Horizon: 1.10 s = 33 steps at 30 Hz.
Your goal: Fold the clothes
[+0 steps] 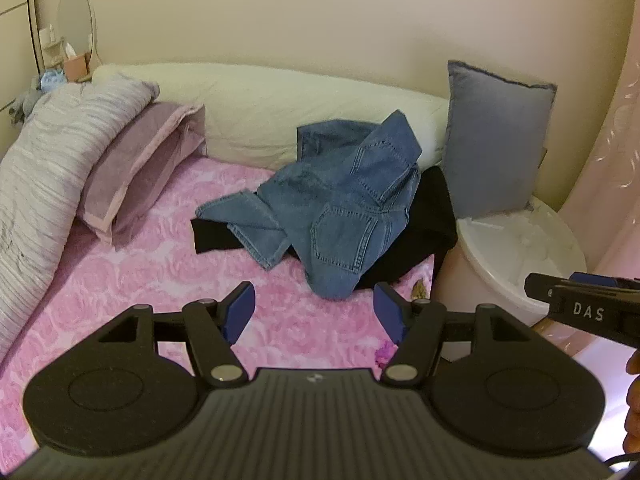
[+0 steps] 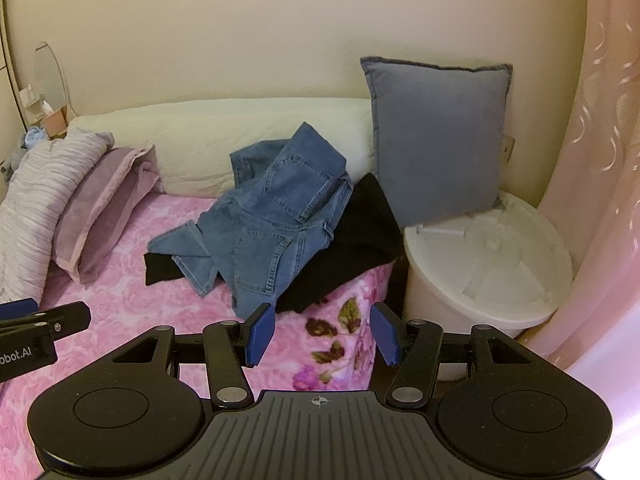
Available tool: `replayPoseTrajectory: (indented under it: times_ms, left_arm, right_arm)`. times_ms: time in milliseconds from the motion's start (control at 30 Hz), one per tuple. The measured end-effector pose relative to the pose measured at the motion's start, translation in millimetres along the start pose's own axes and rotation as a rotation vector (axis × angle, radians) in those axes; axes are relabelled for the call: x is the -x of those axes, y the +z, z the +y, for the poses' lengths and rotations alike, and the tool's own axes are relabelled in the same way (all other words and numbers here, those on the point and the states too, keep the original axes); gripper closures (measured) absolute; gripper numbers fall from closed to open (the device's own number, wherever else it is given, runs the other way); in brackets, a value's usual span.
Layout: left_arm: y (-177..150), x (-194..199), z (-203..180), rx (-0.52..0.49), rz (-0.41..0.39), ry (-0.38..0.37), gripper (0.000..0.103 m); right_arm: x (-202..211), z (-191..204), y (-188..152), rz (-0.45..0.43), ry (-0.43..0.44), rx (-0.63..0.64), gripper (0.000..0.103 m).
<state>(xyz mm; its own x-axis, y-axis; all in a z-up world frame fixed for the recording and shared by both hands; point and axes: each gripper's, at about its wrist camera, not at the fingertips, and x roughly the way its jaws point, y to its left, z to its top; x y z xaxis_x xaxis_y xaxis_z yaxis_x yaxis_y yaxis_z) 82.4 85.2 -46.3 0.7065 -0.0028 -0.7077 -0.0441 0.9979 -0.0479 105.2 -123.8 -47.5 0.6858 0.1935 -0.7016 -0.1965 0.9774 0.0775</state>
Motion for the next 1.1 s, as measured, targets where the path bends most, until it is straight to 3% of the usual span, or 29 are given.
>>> replayPoseTrajectory:
  times_ms: [300, 500, 1100]
  left_arm:
    - [0.5, -40.8, -1.6, 0.028, 0.061, 0.014, 0.041]
    - [14.8, -87.0, -1.8, 0.067, 0.102, 0.022, 0.041]
    - [104.1, -273.2, -34.0, 0.120, 0.237, 0.037, 0.041]
  right_arm:
    - [-41.2, -21.2, 3.0, 0.055, 0.022, 0.005, 0.046]
    - [-90.5, -41.0, 20.6, 0.097, 0.035, 0.022, 0.046]
    - [-267.2, -89.1, 134.3, 0.252, 0.078, 0.115, 0.046]
